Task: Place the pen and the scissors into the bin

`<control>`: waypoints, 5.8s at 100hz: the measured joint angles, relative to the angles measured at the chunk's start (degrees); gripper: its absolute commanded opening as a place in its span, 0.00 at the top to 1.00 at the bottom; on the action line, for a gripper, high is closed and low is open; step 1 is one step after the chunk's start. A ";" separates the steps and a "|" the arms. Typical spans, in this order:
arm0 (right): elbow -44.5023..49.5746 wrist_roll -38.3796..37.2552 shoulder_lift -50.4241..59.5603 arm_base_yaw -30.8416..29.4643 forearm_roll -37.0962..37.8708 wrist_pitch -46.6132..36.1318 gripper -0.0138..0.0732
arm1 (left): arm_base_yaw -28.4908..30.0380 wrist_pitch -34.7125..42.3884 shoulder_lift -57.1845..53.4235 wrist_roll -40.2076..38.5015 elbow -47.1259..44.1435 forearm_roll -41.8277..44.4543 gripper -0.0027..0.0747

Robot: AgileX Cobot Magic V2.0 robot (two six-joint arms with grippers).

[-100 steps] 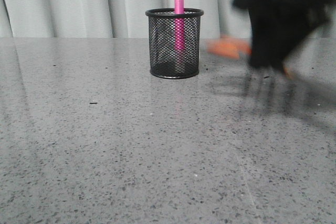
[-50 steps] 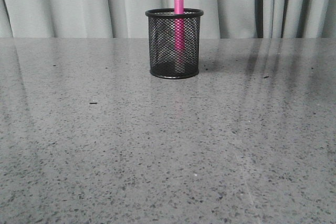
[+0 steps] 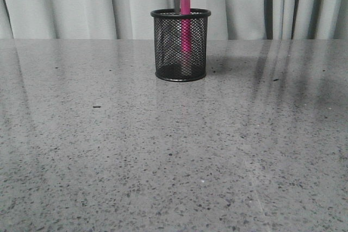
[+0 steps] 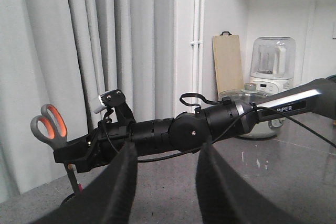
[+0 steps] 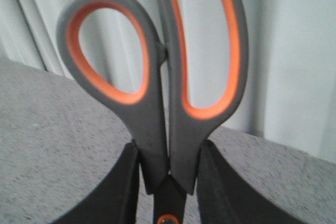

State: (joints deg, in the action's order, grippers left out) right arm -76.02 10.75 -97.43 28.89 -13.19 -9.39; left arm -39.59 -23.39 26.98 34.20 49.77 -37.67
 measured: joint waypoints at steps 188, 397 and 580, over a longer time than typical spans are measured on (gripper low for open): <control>47.13 0.00 88.59 0.21 13.82 21.73 0.92 | 5.24 15.99 0.19 -2.83 -21.01 -2.61 0.99; 51.95 0.00 98.19 0.21 13.96 30.84 0.92 | 32.80 4.32 -27.20 -23.71 -49.93 26.87 0.99; 76.87 0.00 98.19 -35.18 6.85 26.77 0.92 | 36.66 4.33 -27.20 -23.71 -49.93 26.63 0.99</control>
State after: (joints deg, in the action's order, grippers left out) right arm 0.85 10.75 0.76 -6.29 -6.35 17.38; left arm -2.92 -19.06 -0.21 10.50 -0.16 -11.05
